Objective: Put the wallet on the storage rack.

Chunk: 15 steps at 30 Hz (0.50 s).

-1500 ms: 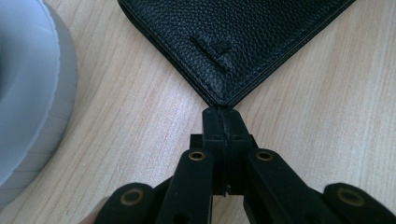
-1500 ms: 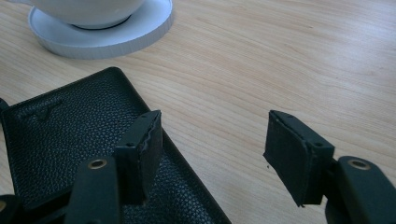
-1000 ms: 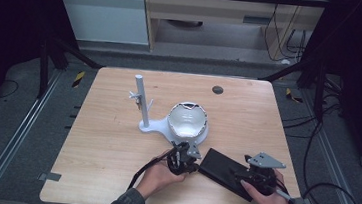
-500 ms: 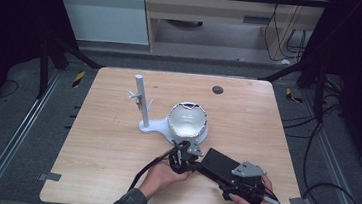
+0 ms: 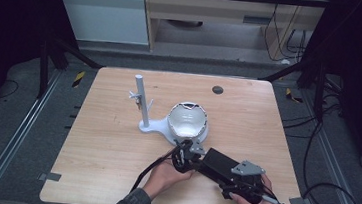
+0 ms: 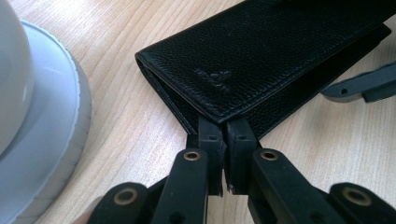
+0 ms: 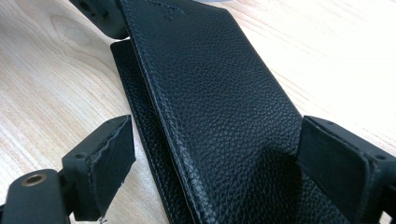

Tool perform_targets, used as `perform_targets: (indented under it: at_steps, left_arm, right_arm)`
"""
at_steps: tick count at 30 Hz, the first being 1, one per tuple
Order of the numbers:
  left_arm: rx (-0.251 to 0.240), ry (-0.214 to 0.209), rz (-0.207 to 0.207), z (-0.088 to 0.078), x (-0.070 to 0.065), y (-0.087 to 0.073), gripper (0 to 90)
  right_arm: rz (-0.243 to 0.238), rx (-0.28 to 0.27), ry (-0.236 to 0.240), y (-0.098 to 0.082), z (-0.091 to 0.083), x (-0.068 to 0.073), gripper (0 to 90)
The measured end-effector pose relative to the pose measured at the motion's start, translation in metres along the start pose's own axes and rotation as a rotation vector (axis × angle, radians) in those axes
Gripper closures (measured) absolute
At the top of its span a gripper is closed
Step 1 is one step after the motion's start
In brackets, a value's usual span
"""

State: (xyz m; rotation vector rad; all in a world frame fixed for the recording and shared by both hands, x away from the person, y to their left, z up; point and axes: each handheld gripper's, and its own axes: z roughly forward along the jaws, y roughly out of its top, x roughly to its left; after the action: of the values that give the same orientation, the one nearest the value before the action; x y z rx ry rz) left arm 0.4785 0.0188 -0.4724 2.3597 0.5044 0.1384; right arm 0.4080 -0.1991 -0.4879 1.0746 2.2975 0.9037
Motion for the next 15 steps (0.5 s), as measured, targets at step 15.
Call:
perform_targets:
  at_steps: [15]
  left_arm:
    - [-0.025,-0.011,0.019,-0.004,-0.003,0.012,86.5]
  right_arm:
    - [-0.012,0.008,-0.035,0.008,0.004,0.002,16.7]
